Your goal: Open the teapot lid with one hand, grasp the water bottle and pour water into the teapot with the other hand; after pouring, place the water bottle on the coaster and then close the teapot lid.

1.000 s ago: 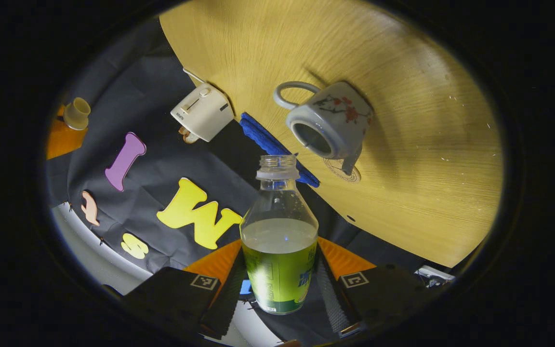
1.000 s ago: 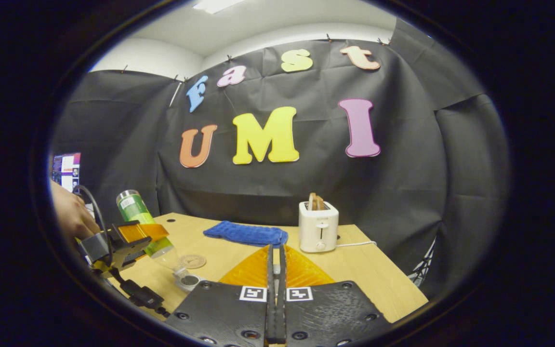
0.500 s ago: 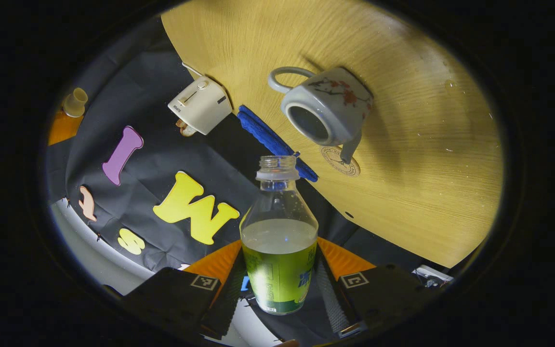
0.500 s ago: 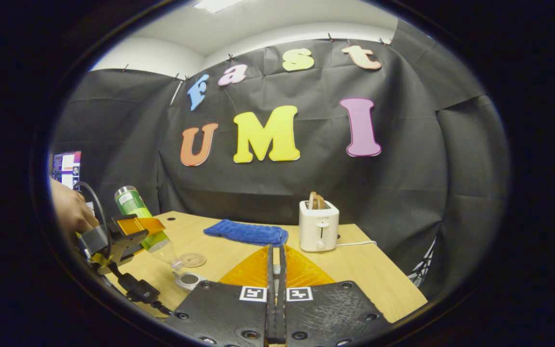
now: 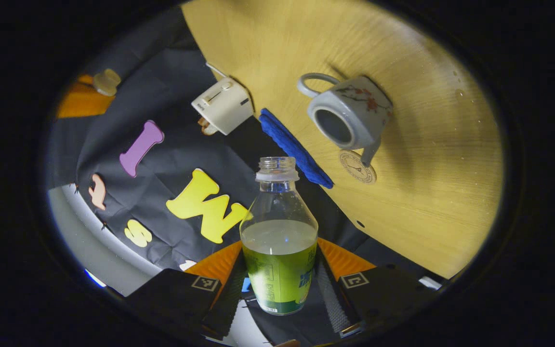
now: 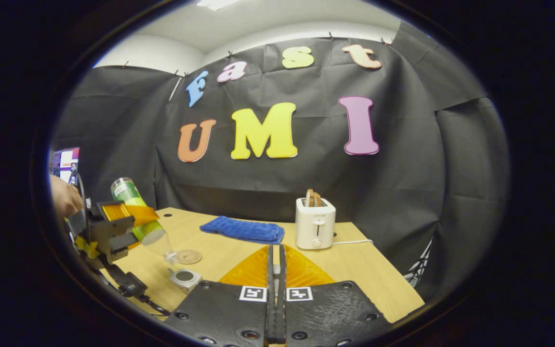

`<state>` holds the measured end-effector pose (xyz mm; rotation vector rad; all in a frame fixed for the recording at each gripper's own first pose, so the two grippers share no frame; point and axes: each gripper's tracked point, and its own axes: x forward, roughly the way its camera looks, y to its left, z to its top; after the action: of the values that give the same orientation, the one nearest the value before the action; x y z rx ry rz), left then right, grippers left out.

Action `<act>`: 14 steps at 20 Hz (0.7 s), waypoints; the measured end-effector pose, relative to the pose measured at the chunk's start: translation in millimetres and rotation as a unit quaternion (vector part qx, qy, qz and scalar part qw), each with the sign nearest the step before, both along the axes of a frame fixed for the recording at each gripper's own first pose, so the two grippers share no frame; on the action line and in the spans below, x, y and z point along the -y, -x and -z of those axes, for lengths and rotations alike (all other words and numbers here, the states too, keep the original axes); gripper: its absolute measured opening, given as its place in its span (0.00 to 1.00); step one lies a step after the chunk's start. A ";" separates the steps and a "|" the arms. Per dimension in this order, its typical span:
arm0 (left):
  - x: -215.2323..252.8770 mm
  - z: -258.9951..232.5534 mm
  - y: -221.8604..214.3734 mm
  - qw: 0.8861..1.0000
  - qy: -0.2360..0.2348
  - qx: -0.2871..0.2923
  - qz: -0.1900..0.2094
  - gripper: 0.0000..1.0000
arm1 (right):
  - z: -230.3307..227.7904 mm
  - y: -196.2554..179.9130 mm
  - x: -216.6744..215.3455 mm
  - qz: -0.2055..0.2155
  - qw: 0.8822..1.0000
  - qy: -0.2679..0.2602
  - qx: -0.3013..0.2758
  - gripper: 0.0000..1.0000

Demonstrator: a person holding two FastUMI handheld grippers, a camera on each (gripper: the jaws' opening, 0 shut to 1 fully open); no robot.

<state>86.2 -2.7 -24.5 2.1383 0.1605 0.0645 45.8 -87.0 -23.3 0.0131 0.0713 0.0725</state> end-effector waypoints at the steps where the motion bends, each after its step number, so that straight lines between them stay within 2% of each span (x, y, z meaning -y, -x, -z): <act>1: -2.3 -0.8 -1.8 0.998 0.057 -0.001 0.004 0.76 | -4.6 1.3 1.6 0.002 1.000 0.001 0.004 0.00; 3: -8.7 4.3 -6.6 0.984 0.177 -0.010 0.002 0.76 | -8.2 2.0 10.7 0.014 1.000 0.006 0.011 0.00; 5: -13.2 -3.8 -8.7 0.963 0.270 0.000 0.001 0.76 | -9.3 4.6 9.5 0.012 1.000 -0.003 0.009 0.00; 7: -19.3 -18.6 -10.7 0.936 0.350 0.025 0.003 0.76 | -10.6 4.8 15.1 0.024 1.000 0.002 0.009 0.02; 8: -25.1 -26.4 -11.9 0.919 0.392 0.039 0.003 0.76 | -11.0 6.8 13.7 0.024 1.000 0.004 0.011 0.00; 10: -32.4 -40.3 -17.8 0.874 0.481 0.070 0.006 0.76 | -11.9 10.3 8.8 0.019 1.000 0.006 0.012 0.00; 13: -43.0 -49.9 -26.5 0.785 0.608 0.122 0.008 0.76 | -8.7 5.8 8.3 0.026 0.999 0.018 0.011 0.00; 14: -47.7 -48.4 -31.9 0.750 0.648 0.134 0.005 0.76 | -6.0 3.6 7.5 0.028 0.999 0.022 0.008 0.00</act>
<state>118.1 45.0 23.9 0.7026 -0.0039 0.1891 42.2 -94.5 -17.3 -0.0302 0.0570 0.0142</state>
